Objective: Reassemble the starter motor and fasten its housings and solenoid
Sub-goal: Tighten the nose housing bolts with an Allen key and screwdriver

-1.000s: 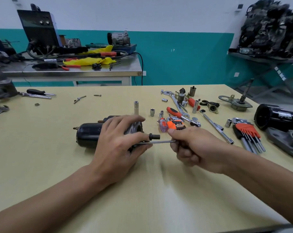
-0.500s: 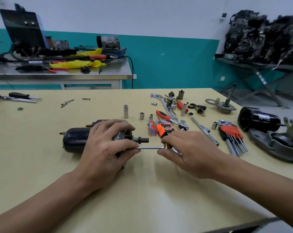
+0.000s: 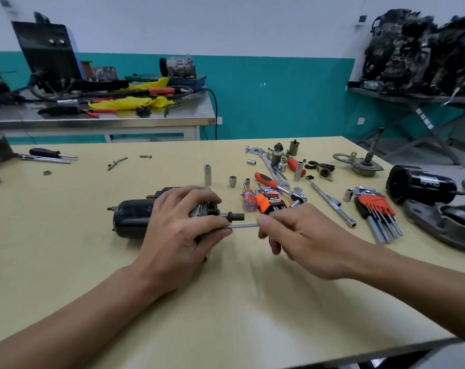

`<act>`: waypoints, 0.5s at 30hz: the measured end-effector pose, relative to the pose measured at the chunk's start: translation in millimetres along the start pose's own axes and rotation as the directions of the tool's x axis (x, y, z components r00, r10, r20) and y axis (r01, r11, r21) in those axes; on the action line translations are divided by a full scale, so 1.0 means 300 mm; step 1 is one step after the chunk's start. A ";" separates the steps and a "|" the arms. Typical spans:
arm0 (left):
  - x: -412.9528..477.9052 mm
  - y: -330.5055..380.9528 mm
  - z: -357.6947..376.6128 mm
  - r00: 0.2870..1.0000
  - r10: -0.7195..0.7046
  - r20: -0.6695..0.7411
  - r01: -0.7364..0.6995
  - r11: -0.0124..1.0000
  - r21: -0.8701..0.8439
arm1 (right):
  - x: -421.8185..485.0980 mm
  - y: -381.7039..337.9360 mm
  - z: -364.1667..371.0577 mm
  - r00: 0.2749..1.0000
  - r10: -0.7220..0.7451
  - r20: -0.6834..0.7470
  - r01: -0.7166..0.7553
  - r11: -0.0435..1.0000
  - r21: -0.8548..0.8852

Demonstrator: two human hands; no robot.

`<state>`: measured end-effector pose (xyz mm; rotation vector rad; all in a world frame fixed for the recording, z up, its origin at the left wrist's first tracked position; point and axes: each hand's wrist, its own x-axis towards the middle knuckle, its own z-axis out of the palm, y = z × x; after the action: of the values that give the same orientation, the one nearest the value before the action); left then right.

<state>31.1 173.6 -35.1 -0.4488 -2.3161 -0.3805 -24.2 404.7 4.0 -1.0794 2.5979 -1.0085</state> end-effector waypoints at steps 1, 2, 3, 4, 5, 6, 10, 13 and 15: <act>0.001 0.001 0.001 1.000 0.001 -0.004 -0.001 1.000 0.001 | -0.008 0.019 -0.013 0.974 -0.224 -0.035 0.203 0.929 -0.310; 0.004 0.002 0.002 1.000 0.001 -0.007 -0.001 1.000 0.002 | -0.011 0.037 -0.028 0.923 -0.384 -0.013 0.324 0.798 -0.508; 0.004 0.001 0.002 1.000 0.001 -0.010 -0.001 1.000 0.003 | -0.010 0.050 -0.042 0.875 -0.483 0.024 0.397 0.689 -0.607; 0.003 0.000 0.002 1.000 0.001 -0.012 -0.001 1.000 0.005 | -0.005 0.063 -0.050 0.833 -0.550 0.051 0.446 0.616 -0.649; 0.002 -0.001 0.002 1.000 0.002 -0.012 -0.002 1.000 0.007 | 0.001 0.071 -0.050 0.795 -0.602 0.072 0.485 0.561 -0.671; 0.001 -0.002 0.002 1.000 0.004 -0.011 -0.004 1.000 0.008 | 0.007 0.073 -0.047 0.769 -0.633 0.087 0.509 0.524 -0.683; 0.000 -0.003 0.003 1.000 0.002 -0.011 -0.002 1.000 0.006 | 0.032 0.063 -0.032 0.746 -0.665 0.032 0.533 0.568 -0.627; 0.000 0.001 0.003 1.000 0.000 -0.013 0.000 1.000 0.004 | 0.047 0.016 0.024 0.981 -0.070 -0.181 0.095 0.986 0.136; 0.000 0.002 0.003 1.000 0.003 -0.014 -0.003 1.000 0.003 | 0.066 0.003 0.034 0.916 0.380 0.127 -0.365 0.662 0.655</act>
<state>30.8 174.4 -35.6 -0.4468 -2.3022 -0.3775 -35.4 386.5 -2.2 -0.3268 2.0180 -1.6382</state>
